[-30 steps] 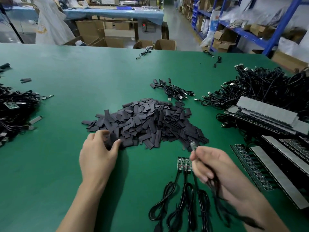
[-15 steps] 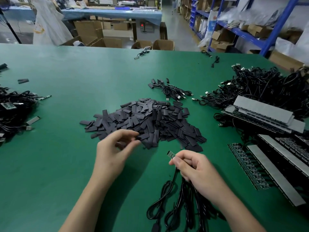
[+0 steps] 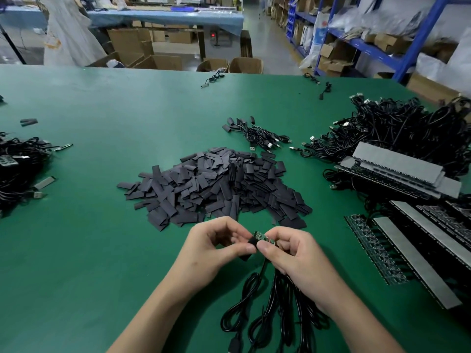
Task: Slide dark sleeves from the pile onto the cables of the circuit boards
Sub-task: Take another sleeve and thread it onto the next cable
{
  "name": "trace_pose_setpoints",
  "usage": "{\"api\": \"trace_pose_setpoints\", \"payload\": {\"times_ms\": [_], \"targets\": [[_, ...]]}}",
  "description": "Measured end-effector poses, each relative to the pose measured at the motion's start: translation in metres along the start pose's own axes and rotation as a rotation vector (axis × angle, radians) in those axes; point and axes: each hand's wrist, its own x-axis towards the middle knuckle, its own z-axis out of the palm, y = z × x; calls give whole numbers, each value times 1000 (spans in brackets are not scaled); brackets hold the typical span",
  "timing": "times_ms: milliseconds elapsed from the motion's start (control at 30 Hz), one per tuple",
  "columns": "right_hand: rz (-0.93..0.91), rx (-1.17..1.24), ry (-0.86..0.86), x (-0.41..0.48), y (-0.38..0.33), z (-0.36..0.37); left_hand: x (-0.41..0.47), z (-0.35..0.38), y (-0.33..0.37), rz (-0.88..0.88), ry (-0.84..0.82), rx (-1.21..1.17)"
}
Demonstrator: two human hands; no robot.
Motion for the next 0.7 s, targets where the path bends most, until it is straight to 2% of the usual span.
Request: {"api": "trace_pose_setpoints", "payload": {"times_ms": [200,333,567,700], "targets": [[-13,58,103,1,0,4,-1,7,1,241,93,394],[-14,82,123,0,-1,4,-3,10,3,273,95,557],[-17,113,98,-1,-4,1,-3,9,2,262,92,571],[-15,125,100,-1,-5,0,-1,8,2,173,8,429]]}}
